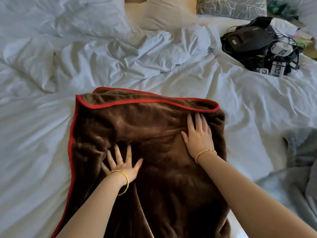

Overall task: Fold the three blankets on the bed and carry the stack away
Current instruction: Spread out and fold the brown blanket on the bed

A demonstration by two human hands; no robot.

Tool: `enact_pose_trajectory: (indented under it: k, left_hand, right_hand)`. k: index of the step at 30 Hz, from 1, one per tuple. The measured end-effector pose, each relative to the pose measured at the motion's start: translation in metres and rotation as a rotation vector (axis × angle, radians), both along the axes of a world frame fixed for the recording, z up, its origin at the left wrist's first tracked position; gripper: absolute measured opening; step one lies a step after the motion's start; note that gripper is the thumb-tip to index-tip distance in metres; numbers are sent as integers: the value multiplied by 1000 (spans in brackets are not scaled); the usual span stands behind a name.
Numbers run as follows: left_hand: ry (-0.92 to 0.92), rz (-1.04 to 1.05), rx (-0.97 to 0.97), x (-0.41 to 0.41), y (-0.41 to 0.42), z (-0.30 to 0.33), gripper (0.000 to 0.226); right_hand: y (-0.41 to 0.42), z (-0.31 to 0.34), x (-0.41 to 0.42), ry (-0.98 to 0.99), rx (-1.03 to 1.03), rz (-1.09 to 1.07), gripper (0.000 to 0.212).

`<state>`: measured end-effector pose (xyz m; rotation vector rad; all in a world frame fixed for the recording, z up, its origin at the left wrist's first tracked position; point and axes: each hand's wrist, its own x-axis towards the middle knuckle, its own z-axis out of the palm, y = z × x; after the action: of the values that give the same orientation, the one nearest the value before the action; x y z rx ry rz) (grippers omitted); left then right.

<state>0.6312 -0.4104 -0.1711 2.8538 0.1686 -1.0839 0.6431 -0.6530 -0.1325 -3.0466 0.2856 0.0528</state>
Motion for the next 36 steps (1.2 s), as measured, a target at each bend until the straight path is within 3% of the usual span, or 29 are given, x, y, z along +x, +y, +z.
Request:
enact_pose_trajectory:
  k: [4, 11, 13, 16, 18, 20, 22, 26, 28, 33, 36]
  left_hand:
    - [54, -14, 33, 6, -3, -3, 72]
    - [77, -32, 29, 7, 0, -6, 73]
    - [69, -28, 14, 7, 1, -8, 73]
    - [55, -18, 3, 7, 0, -10, 72]
    - [49, -16, -2, 7, 0, -12, 72]
    - [44, -19, -5, 7, 0, -13, 71]
    - [33, -23, -3, 6, 1, -14, 71]
    - [24, -6, 7, 9, 2, -17, 71]
    - [-4, 1, 21, 11, 0, -21, 71]
    - [-128, -8, 25, 2, -1, -11, 66]
    - [-196, -36, -80, -28, 9, 11, 59]
  right_hand:
    - [-2, 12, 42, -236, -145, 168, 53]
    - [-8, 24, 93, -67, -138, 161, 87]
    - [-7, 30, 98, -81, -31, 62, 77]
    - [-6, 36, 106, -214, -115, 89, 53]
    - [-4, 37, 113, -89, -65, 127, 60]
    - [-2, 38, 123, 185, -30, 70, 67]
    - [6, 41, 124, 351, -72, 16, 52]
    - [45, 21, 78, 208, -27, 37, 25]
    - [72, 5, 43, 138, -86, 74, 27]
    - [115, 4, -33, 236, -172, 175, 39]
    - [116, 17, -91, 202, -130, 248, 48]
